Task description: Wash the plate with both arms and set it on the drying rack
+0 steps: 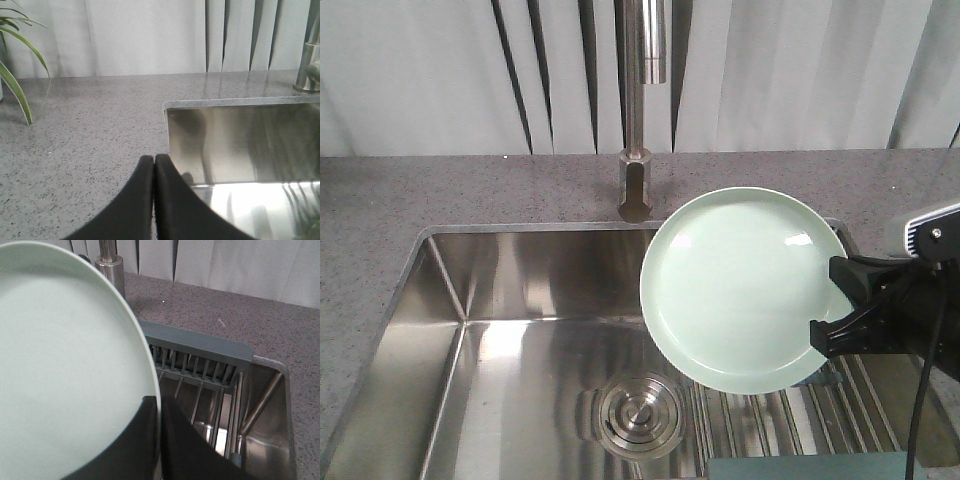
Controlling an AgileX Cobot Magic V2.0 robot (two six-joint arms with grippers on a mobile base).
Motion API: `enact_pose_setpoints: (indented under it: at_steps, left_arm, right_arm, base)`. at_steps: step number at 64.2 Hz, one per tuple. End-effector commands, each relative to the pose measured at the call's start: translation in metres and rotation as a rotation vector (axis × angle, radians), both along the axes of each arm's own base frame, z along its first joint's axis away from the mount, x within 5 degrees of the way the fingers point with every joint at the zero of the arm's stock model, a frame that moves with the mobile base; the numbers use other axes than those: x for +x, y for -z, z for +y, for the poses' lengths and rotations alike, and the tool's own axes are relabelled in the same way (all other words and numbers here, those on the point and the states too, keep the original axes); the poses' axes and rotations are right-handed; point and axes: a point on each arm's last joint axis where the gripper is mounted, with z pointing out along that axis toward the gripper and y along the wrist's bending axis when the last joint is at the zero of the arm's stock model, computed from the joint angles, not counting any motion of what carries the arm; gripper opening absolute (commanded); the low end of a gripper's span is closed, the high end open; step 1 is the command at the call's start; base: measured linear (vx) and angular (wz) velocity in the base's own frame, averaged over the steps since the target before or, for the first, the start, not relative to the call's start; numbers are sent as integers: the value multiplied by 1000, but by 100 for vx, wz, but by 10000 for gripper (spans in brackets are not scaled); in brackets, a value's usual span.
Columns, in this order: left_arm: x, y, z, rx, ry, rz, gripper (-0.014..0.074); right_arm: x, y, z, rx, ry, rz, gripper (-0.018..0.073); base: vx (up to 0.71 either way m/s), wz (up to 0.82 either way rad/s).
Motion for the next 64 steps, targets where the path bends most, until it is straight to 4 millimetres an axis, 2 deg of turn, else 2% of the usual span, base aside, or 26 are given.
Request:
enact_pose_setpoints:
  at_steps: [1, 64]
  left_arm:
    - [0, 0, -1, -10, 12, -64, -6]
    - [0, 0, -1, -10, 12, -68, -6]
  right_arm:
    - [3, -19, -1, 27, 14, -117, -8]
    - [3, -19, -1, 27, 14, -116, -8]
  base:
    - [0, 0]
    - [0, 0]
